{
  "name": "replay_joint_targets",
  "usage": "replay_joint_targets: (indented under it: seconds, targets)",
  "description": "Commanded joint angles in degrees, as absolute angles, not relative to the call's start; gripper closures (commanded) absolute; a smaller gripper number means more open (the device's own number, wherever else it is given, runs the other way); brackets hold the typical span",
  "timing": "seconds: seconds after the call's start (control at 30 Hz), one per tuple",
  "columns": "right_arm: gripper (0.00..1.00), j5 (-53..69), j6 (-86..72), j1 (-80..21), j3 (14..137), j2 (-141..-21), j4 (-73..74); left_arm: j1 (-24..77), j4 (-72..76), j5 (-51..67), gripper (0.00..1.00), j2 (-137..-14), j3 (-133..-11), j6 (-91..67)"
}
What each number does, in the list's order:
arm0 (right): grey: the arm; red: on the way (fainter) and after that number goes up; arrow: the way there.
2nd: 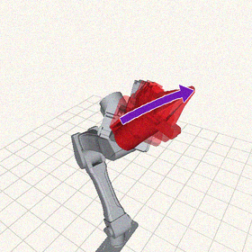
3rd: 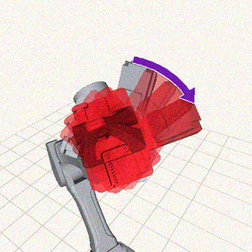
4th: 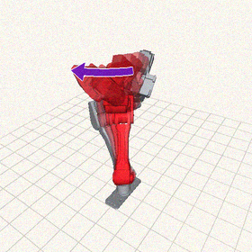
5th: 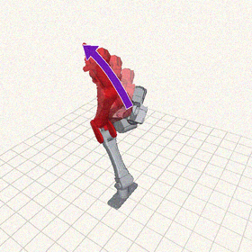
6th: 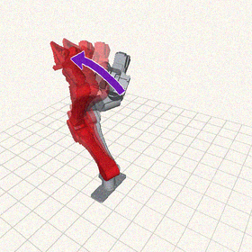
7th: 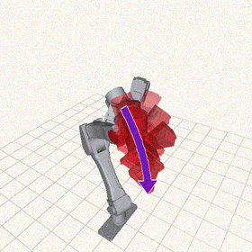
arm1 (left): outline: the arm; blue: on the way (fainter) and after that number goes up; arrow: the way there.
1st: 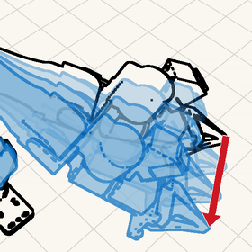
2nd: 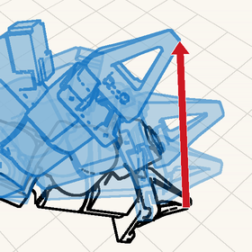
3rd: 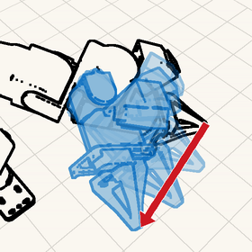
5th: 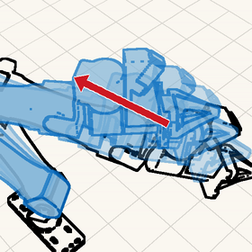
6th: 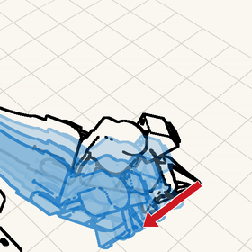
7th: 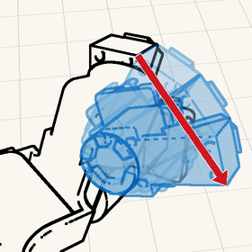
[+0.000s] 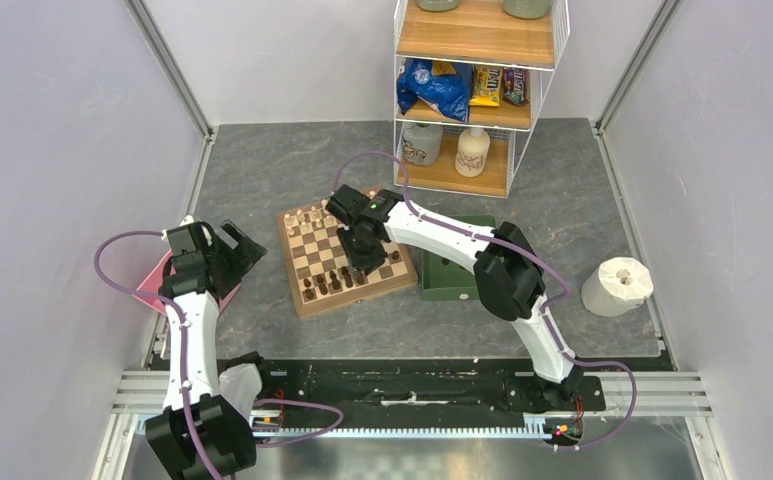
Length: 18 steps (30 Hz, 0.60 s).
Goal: Set up the chess pieces on the board
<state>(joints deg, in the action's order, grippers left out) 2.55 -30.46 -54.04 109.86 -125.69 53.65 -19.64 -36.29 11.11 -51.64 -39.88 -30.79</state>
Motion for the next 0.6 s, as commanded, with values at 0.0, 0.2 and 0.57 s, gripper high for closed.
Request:
replay_joint_targets:
  seconds: [0.0,0.2,0.57]
  targets:
    - [0.6,1.35,-30.54,-54.23,112.59,-124.89,52.73,-20.04,-35.5,12.39,0.01,-51.32,-40.66,-29.53]
    - [0.57,0.35,-30.45,-54.18,112.85,-122.43,52.8,-19.97,-35.46,12.4,0.01,-51.33,-40.61,-29.45]
    - [0.52,-8.18,-29.57,-53.38,109.92,-114.33,54.0,-20.04,-35.49,12.43,0.01,-51.49,-40.61,-29.54]
